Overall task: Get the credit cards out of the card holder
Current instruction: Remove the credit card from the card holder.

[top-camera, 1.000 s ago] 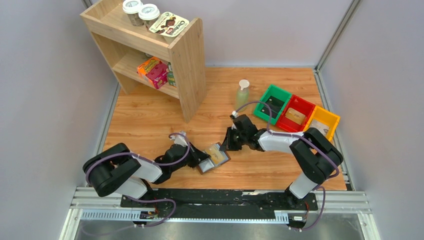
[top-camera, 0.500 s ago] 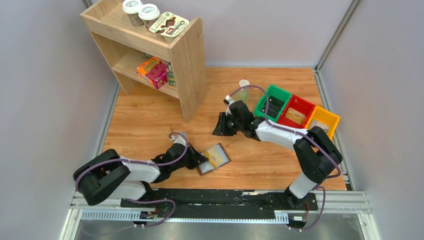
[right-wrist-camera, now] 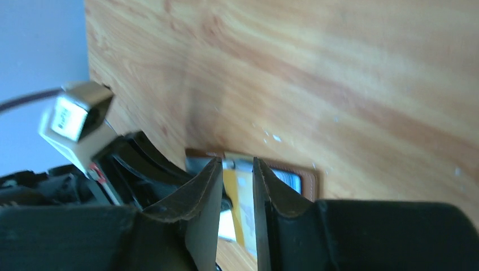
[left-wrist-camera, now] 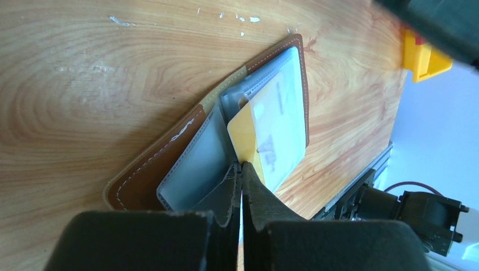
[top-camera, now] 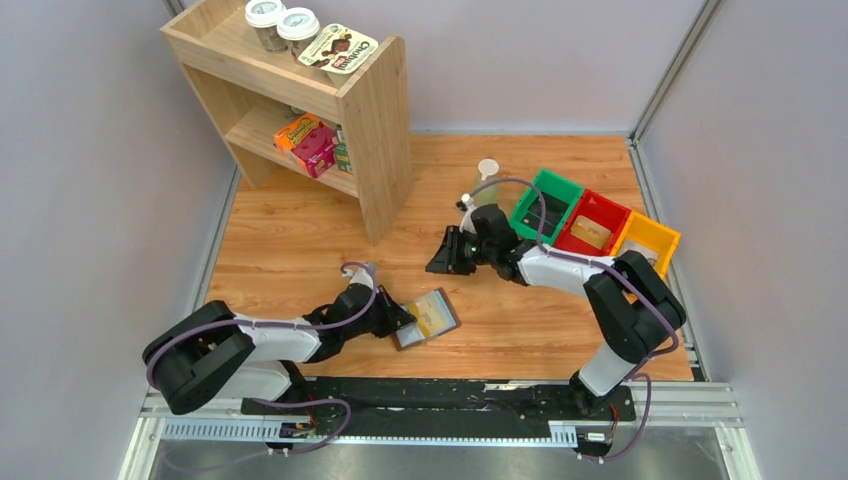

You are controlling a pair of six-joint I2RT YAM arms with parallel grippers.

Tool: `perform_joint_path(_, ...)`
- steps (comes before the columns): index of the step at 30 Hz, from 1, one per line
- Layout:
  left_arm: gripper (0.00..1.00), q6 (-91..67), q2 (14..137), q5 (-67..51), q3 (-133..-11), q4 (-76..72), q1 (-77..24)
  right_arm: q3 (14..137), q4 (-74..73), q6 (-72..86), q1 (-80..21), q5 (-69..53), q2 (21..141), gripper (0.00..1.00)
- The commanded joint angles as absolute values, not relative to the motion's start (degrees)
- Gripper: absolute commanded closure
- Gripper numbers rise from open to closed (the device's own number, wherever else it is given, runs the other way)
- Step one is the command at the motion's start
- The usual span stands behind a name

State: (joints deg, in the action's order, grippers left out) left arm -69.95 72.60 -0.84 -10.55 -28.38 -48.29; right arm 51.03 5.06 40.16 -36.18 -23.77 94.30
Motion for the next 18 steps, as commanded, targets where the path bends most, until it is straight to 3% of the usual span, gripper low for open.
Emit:
perform_joint_path(1, 1.00, -67.8, 76.0, -0.2, -12.6, -30.1, -48.3, 44.9, 10.4, 42.8, -37.0, -26.1, 89.6, 0.72)
perform_joint_path(8, 1.00, -67.3, 79.9, -1.5, -14.3, -31.9, -47.9, 36.1, 20.6, 45.8, -37.2, -27.5, 88.9, 0.76)
perform_joint_path(18, 1.00, -67.4, 76.0, -0.2, -13.4, -28.0, -47.8, 32.8, 21.8, 46.1, -37.3, -27.3, 92.3, 0.79)
